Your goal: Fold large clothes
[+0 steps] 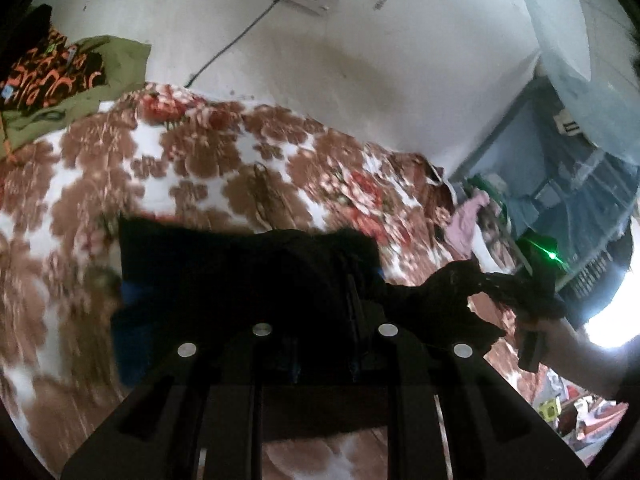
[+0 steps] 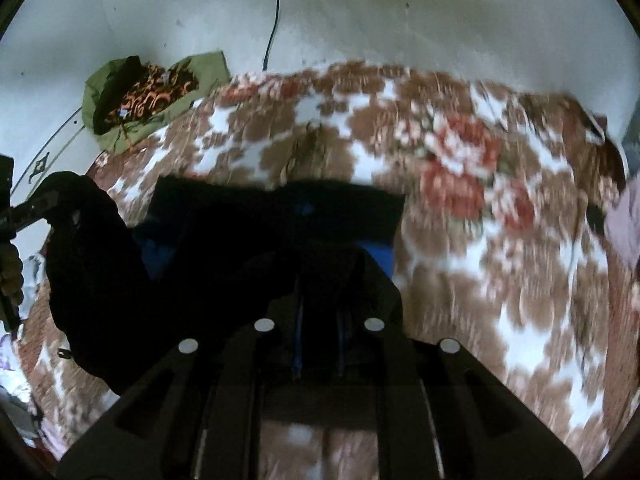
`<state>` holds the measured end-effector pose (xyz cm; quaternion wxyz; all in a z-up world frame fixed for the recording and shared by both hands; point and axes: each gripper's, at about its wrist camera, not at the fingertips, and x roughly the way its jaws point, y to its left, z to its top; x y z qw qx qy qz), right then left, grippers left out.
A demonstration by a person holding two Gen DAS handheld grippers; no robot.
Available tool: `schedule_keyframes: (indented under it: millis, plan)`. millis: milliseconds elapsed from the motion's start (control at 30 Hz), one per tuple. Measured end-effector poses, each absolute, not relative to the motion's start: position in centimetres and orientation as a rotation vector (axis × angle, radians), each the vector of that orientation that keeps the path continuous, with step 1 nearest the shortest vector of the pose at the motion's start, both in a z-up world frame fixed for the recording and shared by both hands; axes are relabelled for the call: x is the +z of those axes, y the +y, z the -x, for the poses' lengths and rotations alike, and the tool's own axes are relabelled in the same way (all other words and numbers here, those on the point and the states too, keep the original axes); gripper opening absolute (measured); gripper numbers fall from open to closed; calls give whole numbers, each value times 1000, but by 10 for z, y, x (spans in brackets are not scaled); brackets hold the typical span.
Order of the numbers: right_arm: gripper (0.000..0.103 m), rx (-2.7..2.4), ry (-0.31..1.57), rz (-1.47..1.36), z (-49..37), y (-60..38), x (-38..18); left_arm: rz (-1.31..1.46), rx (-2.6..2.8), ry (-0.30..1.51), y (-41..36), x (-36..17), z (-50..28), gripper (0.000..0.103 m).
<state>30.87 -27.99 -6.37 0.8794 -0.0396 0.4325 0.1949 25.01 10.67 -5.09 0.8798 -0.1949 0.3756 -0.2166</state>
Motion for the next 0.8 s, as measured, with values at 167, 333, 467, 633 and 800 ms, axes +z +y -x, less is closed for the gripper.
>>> schedule_keyframes:
  millis: [167,333,467,633,800]
  plan:
    - [12,405,895,75,-379,-267,-79,423,-415,793,128,-67,-321,16]
    - [12,395,925,66,-448,-252,-103,500,-334,867,167,-110,-382,16]
    - [12,374,990,35,-502,-248,-134,564,-238,983,196,-161,-426,16]
    - [13,351,1067,70,-545,-246,-184,522,-204,1103,201,-208,-463,17]
    - [15,370,1123,133,-558,-246,-221,415,-198,1138,199,-230,-478,24]
